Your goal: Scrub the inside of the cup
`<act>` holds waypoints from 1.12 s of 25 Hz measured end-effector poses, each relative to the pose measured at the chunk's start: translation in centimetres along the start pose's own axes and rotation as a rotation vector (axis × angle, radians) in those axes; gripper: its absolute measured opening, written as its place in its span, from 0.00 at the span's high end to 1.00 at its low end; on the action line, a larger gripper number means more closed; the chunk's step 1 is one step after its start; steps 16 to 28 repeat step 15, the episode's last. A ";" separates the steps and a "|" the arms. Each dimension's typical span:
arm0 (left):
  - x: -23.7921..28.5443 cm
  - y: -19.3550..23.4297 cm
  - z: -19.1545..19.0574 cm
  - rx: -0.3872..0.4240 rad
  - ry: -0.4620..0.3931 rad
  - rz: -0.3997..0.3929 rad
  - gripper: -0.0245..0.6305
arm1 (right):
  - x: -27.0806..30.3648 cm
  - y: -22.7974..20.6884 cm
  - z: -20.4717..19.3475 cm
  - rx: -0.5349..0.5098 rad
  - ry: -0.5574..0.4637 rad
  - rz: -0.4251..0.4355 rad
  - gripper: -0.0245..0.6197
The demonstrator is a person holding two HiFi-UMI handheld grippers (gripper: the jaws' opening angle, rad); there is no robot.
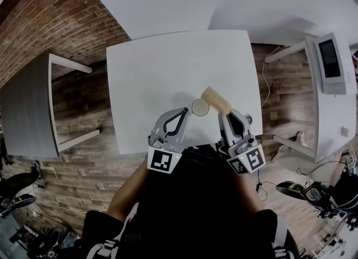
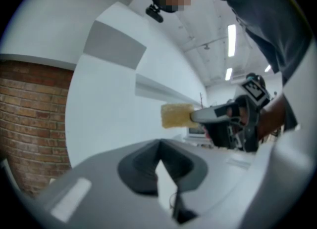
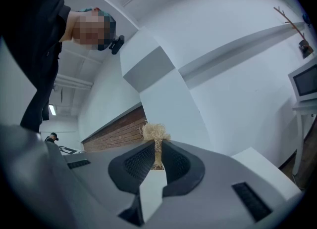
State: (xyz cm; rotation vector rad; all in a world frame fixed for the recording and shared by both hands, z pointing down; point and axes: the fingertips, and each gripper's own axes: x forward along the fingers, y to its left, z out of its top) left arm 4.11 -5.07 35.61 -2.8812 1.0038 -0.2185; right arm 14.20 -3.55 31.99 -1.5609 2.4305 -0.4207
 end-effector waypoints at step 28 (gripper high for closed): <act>-0.1 -0.1 -0.4 0.002 0.019 -0.010 0.96 | 0.0 0.1 0.4 -0.041 -0.019 -0.049 0.90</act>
